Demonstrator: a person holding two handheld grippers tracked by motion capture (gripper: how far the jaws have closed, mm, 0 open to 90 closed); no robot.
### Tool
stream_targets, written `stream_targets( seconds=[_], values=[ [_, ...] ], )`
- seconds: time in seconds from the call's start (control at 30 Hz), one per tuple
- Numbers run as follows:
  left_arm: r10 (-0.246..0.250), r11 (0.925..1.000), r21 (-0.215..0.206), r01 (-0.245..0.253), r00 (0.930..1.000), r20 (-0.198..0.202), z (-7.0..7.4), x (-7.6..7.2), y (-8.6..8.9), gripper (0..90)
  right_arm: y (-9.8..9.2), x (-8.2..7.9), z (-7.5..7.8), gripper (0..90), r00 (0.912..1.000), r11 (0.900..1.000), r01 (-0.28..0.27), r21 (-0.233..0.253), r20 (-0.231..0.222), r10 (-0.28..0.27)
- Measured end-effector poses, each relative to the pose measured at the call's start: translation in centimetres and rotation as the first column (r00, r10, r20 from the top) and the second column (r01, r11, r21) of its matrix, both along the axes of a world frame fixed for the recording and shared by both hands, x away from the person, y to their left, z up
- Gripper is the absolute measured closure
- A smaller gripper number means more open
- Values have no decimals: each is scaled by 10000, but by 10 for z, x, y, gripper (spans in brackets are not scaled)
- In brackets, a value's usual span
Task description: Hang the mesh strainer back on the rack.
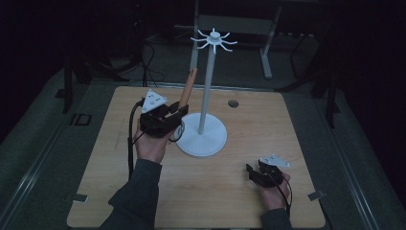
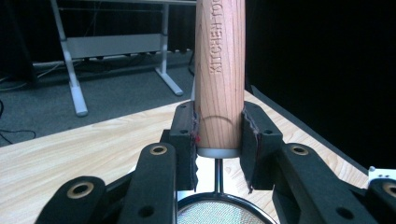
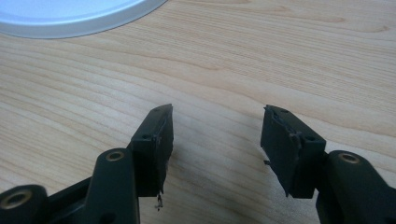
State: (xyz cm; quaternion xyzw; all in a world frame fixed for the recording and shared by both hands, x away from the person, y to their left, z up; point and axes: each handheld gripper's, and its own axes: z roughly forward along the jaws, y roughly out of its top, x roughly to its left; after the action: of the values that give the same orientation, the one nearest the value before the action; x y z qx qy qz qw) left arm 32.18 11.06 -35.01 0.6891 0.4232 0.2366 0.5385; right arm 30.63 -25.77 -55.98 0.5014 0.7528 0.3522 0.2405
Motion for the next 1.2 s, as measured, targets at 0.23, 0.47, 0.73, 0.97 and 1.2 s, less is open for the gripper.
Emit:
stream_targets(
  seconds=[0.23, 0.47, 0.73, 0.97, 1.2],
  values=[
    [24, 10000, -68, -24, 9999, 115, 6, 0, 0, 693, 0, 0, 0, 435, 10000, 10000, 12, 12, -11, -12],
    [80, 9999, -128, -76, 9996, 282, 11, 0, 0, 693, 0, 0, 0, 435, 10000, 10000, 13, 8, -6, -13],
    [114, 9997, -201, -107, 9993, 354, 15, 0, 0, 693, 0, 0, 0, 434, 10000, 10000, 8, -10, 1, -8],
    [210, 9991, -373, -194, 9988, 437, 15, 0, 1, 693, 0, 0, 0, 434, 10000, 10000, 15, -13, 10, -15],
    [179, 9987, -495, -151, 9982, 574, 19, 0, 0, 693, 0, 0, 0, 433, 10000, 10000, 16, -9, 8, -16]
  ],
)
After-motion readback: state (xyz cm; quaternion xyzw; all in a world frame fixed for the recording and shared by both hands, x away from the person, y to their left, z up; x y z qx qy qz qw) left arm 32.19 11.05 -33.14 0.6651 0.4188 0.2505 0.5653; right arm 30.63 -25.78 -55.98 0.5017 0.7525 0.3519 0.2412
